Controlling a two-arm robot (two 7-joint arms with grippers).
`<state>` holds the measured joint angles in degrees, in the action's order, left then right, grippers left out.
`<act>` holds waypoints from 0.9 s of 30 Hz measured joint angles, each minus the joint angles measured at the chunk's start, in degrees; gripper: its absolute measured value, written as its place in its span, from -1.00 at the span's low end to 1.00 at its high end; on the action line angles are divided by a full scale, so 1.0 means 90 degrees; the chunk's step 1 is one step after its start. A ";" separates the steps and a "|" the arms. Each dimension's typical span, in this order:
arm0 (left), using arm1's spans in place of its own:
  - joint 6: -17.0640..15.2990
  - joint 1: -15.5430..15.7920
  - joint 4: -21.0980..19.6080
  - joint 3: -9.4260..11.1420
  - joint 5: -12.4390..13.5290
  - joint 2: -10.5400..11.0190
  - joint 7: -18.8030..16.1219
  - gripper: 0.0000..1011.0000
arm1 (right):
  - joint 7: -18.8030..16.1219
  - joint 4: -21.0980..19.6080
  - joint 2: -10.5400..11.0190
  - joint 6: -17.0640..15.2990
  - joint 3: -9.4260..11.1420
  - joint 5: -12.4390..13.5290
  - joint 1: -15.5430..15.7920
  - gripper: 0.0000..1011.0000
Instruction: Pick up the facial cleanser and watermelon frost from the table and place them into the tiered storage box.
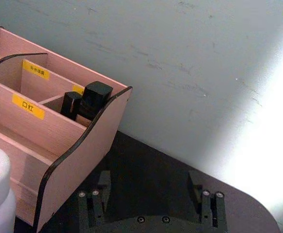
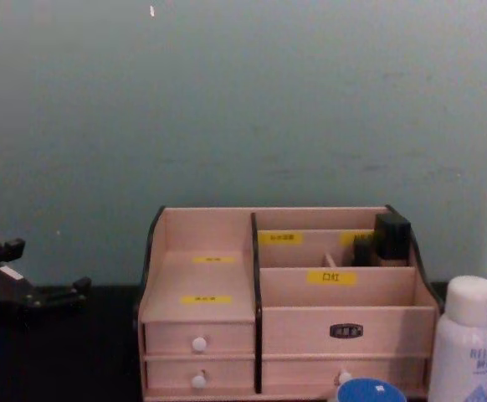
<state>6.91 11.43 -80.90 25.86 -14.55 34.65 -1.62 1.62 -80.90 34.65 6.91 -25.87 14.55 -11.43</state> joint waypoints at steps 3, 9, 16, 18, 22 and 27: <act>0.0000 0.0000 0.0000 0.0000 0.0000 0.0000 0.0000 0.98 | 0.0000 0.0000 0.0000 0.0000 0.0000 0.0000 0.0000 0.98; 0.0000 0.0000 0.0000 0.0000 0.0000 0.0000 0.0000 0.98 | 0.0000 0.0000 0.0000 0.0000 0.0000 0.0000 0.0000 0.98; 0.0000 0.0000 0.0000 0.0000 0.0000 0.0000 0.0000 0.98 | 0.0000 0.0000 0.0000 0.0000 0.0000 0.0000 0.0000 0.98; 0.0000 0.0000 0.0000 0.0000 0.0000 0.0000 0.0000 0.98 | 0.0000 0.0000 0.0000 0.0000 0.0000 0.0000 0.0000 0.98; 0.0000 0.0000 0.0000 0.0000 0.0000 0.0000 0.0000 0.98 | 0.0000 0.0000 0.0000 0.0000 0.0000 0.0000 0.0000 0.98; 0.0000 0.0000 0.0000 0.0000 0.0000 0.0000 0.0000 0.98 | 0.0000 0.0000 0.0000 0.0000 0.0000 0.0000 0.0000 0.98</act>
<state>6.91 11.43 -80.90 25.86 -14.55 34.65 -1.62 1.62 -80.90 34.65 6.91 -25.86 14.55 -11.43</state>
